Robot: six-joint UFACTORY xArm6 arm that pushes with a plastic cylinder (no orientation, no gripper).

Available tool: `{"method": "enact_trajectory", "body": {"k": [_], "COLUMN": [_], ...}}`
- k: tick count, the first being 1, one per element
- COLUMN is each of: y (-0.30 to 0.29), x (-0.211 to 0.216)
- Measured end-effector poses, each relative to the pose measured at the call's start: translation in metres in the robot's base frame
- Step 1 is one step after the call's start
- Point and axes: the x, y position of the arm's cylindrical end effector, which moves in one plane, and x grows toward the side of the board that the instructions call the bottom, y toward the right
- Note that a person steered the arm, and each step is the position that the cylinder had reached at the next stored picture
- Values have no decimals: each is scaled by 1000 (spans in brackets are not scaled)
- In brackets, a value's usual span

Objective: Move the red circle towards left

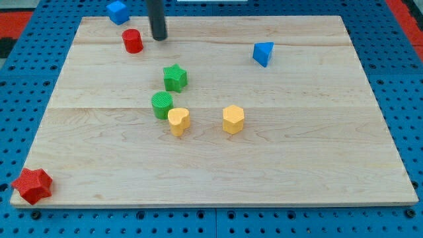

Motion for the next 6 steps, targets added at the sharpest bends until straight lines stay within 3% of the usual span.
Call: {"method": "enact_trajectory", "body": {"k": [1,3,4,5,6], "y": [3,-97,-110,-69,-66], "x": [13,-23,-23,-9,29]}}
